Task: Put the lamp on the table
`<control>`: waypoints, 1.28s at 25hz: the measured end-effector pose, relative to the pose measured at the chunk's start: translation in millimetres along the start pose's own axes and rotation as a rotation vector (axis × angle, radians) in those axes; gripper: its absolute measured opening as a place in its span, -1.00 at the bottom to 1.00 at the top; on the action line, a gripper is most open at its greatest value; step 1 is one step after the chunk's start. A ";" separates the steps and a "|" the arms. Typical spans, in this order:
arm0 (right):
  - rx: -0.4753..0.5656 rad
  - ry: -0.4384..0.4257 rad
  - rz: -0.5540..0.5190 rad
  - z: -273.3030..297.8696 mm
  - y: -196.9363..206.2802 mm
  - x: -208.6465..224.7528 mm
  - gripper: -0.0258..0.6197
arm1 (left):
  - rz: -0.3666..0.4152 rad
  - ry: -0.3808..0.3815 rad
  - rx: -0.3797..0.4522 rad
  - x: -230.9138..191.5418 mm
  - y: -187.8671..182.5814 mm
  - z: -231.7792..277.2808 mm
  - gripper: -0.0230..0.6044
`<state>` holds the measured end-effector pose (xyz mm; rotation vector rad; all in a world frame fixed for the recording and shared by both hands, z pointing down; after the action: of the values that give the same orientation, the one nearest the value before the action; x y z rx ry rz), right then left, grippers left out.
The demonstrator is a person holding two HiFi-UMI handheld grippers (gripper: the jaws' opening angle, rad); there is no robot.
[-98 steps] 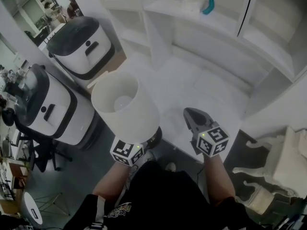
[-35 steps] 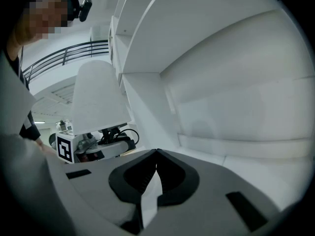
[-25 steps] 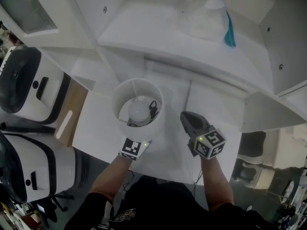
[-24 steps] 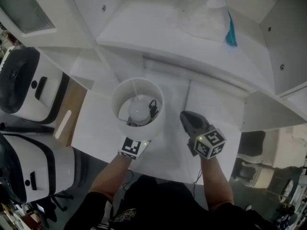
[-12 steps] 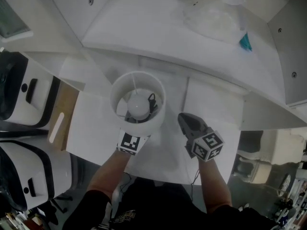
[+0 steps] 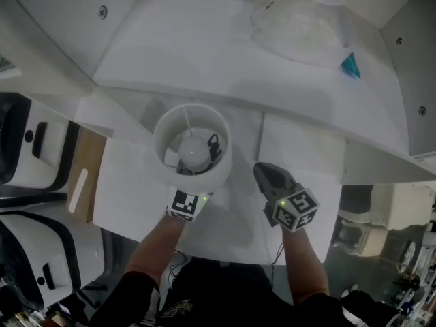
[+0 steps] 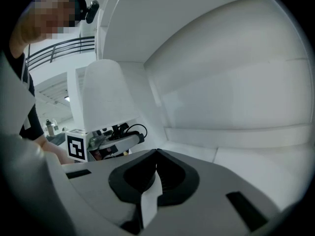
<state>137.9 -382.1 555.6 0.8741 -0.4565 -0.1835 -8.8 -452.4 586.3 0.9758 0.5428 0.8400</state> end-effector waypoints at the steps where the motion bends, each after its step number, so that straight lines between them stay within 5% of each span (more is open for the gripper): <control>1: 0.001 -0.001 0.003 -0.4 0.2 0.8 -0.84 | 0.007 -0.002 0.011 0.1 -0.6 1.5 -0.56; 4: 0.002 0.000 0.006 -1.2 0.8 3.1 -0.84 | 0.043 -0.018 0.100 -1.6 -2.1 8.2 -0.56; 8: 0.001 -0.004 0.012 -2.5 3.3 6.2 -0.84 | 0.015 -0.026 0.009 -0.5 8.8 7.3 -0.56; 12: -0.002 -0.013 0.015 -2.8 6.5 7.2 -0.84 | 0.065 -0.029 0.149 2.9 -13.8 7.7 -0.56; 27: -0.007 -0.026 0.017 -11.5 16.4 -0.1 -0.84 | 0.081 -0.069 0.176 7.5 -16.9 2.2 -0.50; 32: 0.000 -0.028 0.017 -16.5 19.4 -5.1 -0.84 | 0.086 -0.105 0.143 3.8 8.6 5.3 -0.42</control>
<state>140.3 -356.6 559.9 0.8688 -0.4896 -0.1806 -5.9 -449.3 596.3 1.1738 0.4783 0.8299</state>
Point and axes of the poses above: the fingertips, and each gripper's own axes: z forward along the fingers, x to its right, y out of its underside, the point moved 4 cm from there along -z, backward along the fingers, and after that the axes turned 14 degrees about -x, right-handed, at the moved point
